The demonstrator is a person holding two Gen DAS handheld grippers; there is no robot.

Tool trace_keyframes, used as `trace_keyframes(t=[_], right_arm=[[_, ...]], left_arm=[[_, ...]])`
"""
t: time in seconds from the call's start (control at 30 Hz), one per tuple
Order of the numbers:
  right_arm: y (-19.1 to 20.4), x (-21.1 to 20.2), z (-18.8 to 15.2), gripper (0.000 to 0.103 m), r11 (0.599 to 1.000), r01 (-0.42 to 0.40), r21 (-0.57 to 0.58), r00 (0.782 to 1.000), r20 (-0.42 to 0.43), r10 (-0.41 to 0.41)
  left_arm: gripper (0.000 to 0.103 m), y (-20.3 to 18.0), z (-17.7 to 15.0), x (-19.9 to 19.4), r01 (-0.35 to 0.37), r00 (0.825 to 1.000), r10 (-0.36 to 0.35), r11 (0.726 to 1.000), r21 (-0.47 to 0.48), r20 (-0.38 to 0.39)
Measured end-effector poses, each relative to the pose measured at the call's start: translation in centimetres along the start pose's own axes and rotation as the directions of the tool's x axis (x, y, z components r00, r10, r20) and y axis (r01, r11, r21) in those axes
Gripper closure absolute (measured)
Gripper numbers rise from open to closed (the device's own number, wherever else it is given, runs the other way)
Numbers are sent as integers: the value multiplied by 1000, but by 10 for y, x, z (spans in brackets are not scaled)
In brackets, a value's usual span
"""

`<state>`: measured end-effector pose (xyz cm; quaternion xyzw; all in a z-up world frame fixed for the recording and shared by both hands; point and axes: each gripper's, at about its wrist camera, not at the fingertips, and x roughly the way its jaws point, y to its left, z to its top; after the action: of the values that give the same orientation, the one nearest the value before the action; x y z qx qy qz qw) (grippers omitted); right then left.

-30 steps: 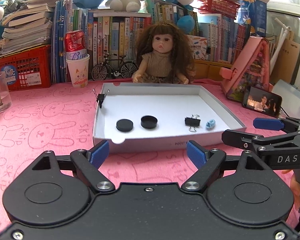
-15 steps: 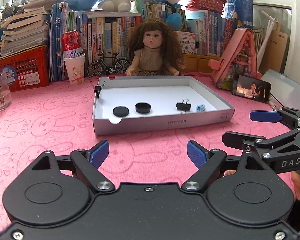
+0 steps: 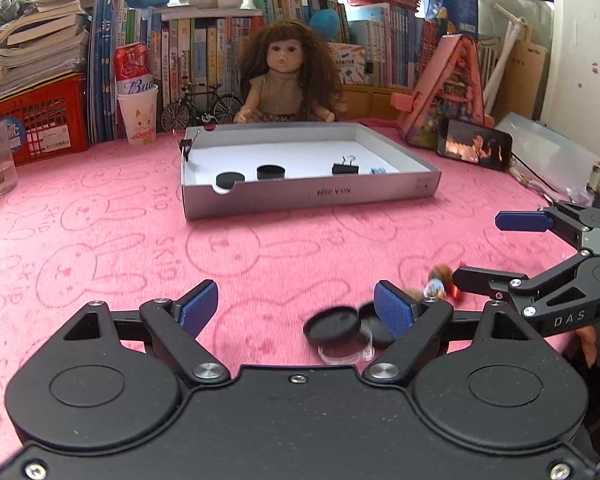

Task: Organize rigid objects
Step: 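Lower left tool to the black lid while right tool approaches the red crayon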

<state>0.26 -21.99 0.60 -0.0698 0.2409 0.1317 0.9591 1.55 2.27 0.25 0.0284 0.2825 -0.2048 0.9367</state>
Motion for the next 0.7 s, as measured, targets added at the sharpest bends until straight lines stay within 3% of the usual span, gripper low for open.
trace_keyframes(t=[0.1,0.27,0.7], right_arm=[[1,-1,-5,0,1000,-1,-13,1000,-4,1],[1,2,-10,0,1000,0,-14,1000,-19,0],[4,5,-13,0,1000,13,7,999,-33,-13]], left_arm=[[24,1,-5,-3,8,1000,-8,1000,-6,-11],[42,5,-9,-3,52,998,-53,998,-47,-40],[55,-2,-9,3,63,997,-67,995,-80,-46]])
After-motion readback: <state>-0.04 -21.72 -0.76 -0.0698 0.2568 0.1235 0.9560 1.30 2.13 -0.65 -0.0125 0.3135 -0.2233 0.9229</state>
